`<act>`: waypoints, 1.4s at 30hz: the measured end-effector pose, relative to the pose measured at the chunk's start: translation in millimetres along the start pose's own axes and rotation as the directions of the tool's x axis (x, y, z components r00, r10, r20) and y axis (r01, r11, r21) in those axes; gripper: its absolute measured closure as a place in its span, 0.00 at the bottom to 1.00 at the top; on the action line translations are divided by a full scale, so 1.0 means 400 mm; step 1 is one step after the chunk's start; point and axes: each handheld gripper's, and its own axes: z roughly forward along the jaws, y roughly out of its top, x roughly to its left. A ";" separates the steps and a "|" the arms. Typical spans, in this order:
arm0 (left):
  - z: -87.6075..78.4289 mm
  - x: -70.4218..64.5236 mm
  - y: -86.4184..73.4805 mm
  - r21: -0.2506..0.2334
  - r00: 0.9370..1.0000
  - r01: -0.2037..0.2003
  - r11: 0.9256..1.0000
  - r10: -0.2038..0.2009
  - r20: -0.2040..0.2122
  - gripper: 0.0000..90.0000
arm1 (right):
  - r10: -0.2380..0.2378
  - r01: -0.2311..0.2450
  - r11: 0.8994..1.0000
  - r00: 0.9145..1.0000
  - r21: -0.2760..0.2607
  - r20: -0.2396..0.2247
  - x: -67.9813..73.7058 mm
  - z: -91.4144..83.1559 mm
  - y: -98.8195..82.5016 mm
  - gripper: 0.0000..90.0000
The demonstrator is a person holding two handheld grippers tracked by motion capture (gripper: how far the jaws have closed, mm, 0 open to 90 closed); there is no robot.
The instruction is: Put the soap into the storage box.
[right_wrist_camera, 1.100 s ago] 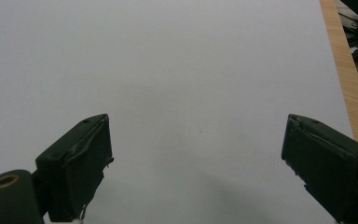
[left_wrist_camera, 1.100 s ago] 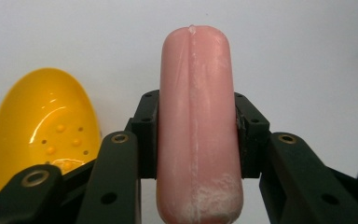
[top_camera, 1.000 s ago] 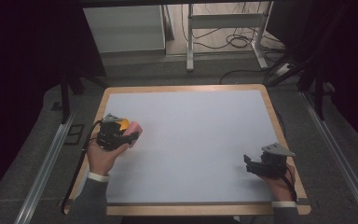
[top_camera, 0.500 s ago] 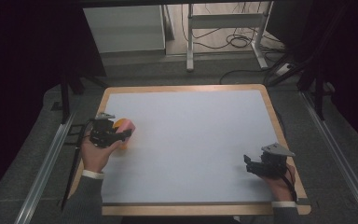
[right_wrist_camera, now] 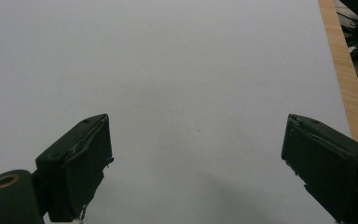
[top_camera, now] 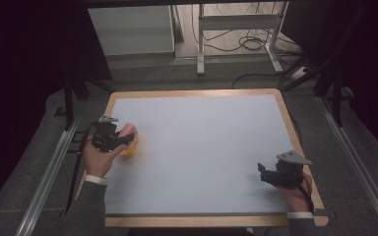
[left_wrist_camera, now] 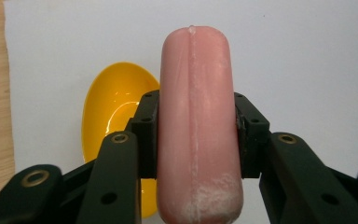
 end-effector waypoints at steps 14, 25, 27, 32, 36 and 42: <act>0.042 0.044 0.001 0.040 0.999 0.041 0.998 -0.040 -0.033 0.67 | 0.004 -0.004 1.000 1.000 0.002 -0.001 -0.002 0.001 -0.001 0.09; 0.084 0.081 -0.010 0.079 0.996 0.079 0.994 -0.075 -0.054 0.67 | 0.000 0.000 1.000 1.000 0.005 -0.001 -0.003 0.002 -0.002 0.09; 0.090 0.081 -0.012 0.089 0.996 0.077 0.993 -0.072 -0.060 0.67 | 0.000 0.000 1.000 1.000 0.006 -0.001 -0.003 0.002 -0.002 0.09; 0.108 0.077 -0.018 0.100 0.995 0.076 0.992 -0.069 -0.070 0.67 | -0.002 0.002 1.000 1.000 0.010 -0.001 -0.001 0.004 -0.003 0.09; 0.118 0.071 -0.025 0.112 0.995 0.069 0.991 -0.061 -0.076 0.67 | -0.002 0.002 1.000 1.000 0.007 -0.001 -0.001 0.003 -0.002 0.09; 0.107 0.071 -0.030 0.046 0.995 0.079 0.996 -0.076 -0.069 0.56 | -0.005 0.005 1.000 1.000 0.008 0.000 0.001 0.003 -0.002 0.09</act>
